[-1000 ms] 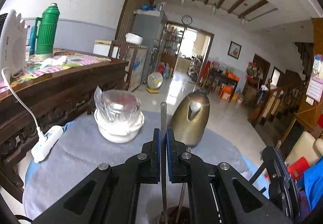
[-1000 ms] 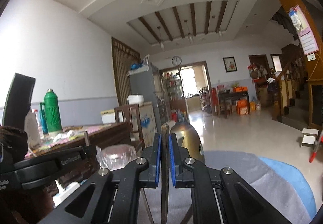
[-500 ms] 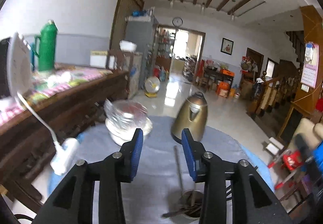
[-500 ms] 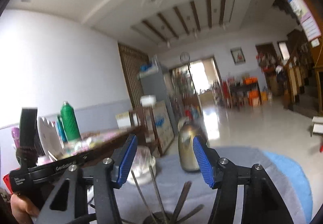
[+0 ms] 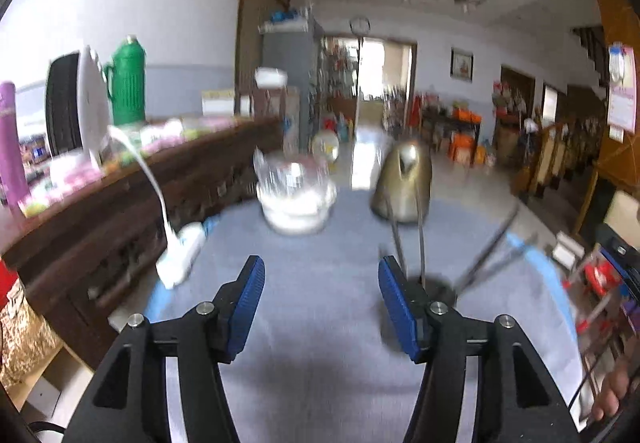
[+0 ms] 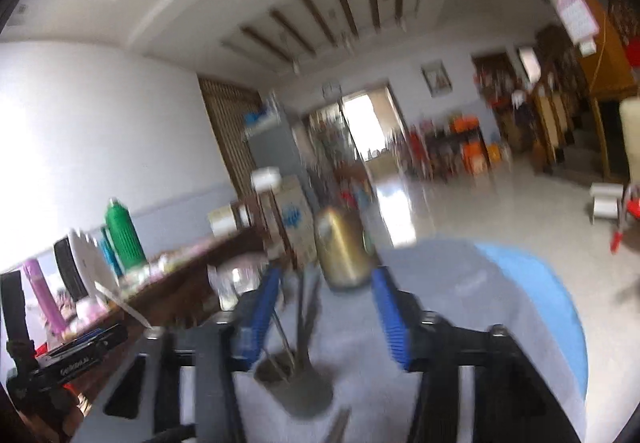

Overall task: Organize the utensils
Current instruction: 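Withdraw both open grippers from the cup toward the rod pile, then close the right gripper on a dark rod beside the cup, then close the left gripper on a dark rod while the right gripper holds its rod, then lift the left gripper's rod toward the cup while the right gripper raises its rod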

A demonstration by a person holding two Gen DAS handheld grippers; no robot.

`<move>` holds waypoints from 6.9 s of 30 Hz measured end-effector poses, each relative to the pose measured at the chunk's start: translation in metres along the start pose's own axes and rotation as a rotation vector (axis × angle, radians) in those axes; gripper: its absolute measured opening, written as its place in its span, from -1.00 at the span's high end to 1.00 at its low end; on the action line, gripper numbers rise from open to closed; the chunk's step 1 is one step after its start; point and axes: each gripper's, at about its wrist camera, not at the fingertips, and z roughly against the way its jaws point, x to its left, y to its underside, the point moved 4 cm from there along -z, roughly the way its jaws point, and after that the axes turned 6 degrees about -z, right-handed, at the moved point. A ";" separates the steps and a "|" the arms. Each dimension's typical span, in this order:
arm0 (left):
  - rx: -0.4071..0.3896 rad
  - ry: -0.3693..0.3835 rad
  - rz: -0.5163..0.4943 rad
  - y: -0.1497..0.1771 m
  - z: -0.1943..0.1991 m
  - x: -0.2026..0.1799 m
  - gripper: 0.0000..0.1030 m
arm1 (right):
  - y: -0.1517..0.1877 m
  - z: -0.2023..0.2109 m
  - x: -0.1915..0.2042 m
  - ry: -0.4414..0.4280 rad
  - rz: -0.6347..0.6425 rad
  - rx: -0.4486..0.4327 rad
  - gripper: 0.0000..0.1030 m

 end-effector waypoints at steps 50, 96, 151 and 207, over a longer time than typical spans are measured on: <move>0.520 0.149 -0.074 0.114 -0.086 -0.036 -0.17 | 0.161 -0.158 -0.059 0.226 -0.096 0.786 0.68; 0.541 0.324 -0.087 0.107 -0.145 -0.138 -0.05 | 0.148 -0.109 -0.118 0.183 -0.130 0.686 0.70; 0.554 0.378 0.018 0.099 -0.176 -0.045 0.82 | 0.164 -0.152 -0.037 0.103 -0.049 0.828 0.67; 0.288 0.289 -0.020 0.028 -0.095 -0.035 0.88 | 0.089 -0.086 0.043 -0.017 0.146 0.531 0.87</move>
